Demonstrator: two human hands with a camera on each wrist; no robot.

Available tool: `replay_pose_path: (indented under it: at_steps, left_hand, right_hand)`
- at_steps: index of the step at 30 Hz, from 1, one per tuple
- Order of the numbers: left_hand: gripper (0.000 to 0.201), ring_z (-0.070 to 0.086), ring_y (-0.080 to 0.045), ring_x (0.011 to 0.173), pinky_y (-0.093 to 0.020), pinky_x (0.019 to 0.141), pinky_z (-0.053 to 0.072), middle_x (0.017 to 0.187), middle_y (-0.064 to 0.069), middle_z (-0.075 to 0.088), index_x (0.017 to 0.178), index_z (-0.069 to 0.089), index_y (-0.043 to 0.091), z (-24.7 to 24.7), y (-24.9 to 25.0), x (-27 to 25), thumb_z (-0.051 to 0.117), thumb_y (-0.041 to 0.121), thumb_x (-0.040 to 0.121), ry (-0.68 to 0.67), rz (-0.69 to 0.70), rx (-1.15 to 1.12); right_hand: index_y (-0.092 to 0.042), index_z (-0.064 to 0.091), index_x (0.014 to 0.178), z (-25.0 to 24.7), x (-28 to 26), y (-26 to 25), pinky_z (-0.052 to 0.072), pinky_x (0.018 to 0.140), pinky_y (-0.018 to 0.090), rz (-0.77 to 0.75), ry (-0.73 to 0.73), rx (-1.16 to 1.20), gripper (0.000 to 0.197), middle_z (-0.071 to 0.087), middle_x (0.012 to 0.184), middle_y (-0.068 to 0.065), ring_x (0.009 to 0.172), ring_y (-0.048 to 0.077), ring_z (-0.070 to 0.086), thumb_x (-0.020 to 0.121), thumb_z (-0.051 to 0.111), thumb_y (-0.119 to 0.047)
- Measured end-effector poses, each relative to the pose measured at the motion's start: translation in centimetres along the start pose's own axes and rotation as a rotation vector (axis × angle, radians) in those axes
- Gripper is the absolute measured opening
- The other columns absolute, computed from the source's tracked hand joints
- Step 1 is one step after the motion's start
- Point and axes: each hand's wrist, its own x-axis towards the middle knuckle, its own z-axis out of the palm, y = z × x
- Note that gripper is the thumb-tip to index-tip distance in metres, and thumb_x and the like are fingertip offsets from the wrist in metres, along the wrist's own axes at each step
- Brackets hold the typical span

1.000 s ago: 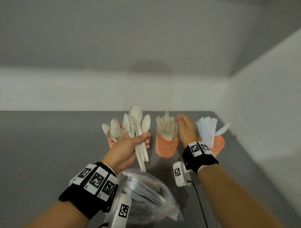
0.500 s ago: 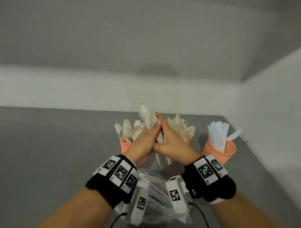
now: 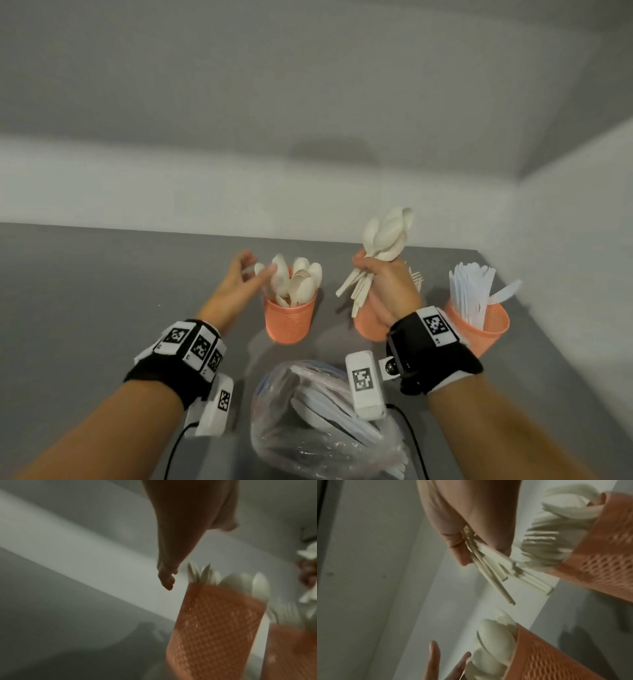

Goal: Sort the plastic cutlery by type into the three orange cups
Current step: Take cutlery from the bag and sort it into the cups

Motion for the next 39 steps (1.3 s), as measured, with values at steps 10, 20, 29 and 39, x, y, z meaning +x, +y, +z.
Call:
replay_pose_path:
  at_steps: [10, 20, 29, 39]
  left_hand:
    - [0.136, 0.054, -0.008, 0.117, -0.030, 0.099, 0.043, 0.133, 0.004, 0.049, 0.144, 0.002, 0.038, 1.9, -4.3, 0.6, 0.089, 0.033, 0.040, -0.103, 0.038, 0.088]
    - [0.118, 0.057, -0.007, 0.110, -0.037, 0.096, 0.050, 0.120, 0.012, 0.055, 0.137, 0.019, 0.038, 2.5, -4.5, 0.1, 0.087, 0.034, 0.041, -0.062, 0.097, 0.171]
    - [0.121, 0.055, -0.003, 0.113, -0.030, 0.096, 0.048, 0.126, 0.011, 0.054, 0.139, 0.015, 0.040, 2.6, -4.7, 0.1, 0.088, 0.032, 0.043, -0.067, 0.081, 0.121]
    - [0.125, 0.052, -0.006, 0.118, -0.032, 0.100, 0.046, 0.129, 0.010, 0.050, 0.143, 0.015, 0.033, 2.6, -4.6, 0.2, 0.087, 0.039, 0.041, -0.069, 0.084, 0.154]
  right_hand:
    - [-0.007, 0.047, 0.084, 4.5, 1.6, 2.8, 0.044, 0.060, 0.024, -0.054, -0.053, 0.047, 0.019, 0.047, 0.065, 0.003, 0.056, 0.013, 0.047, 0.076, 0.048, 0.011]
    - [-0.004, 0.050, 0.107, 5.6, 1.3, 5.3, 0.050, 0.068, 0.029, -0.023, -0.064, -0.102, 0.029, 0.054, 0.074, 0.004, 0.069, 0.015, 0.058, 0.081, 0.053, 0.009]
    - [-0.043, 0.027, 0.131, 4.2, 0.7, 4.9, 0.052, 0.083, 0.021, -0.302, -0.073, -0.181, 0.085, 0.053, 0.111, 0.008, 0.095, 0.005, 0.060, 0.067, 0.077, -0.017]
    - [-0.019, 0.042, 0.136, 3.8, 1.1, 7.6, 0.018, 0.117, 0.038, -0.336, -0.234, -1.017, 0.047, 0.040, 0.143, 0.004, 0.138, 0.019, 0.026, 0.095, 0.026, -0.035]
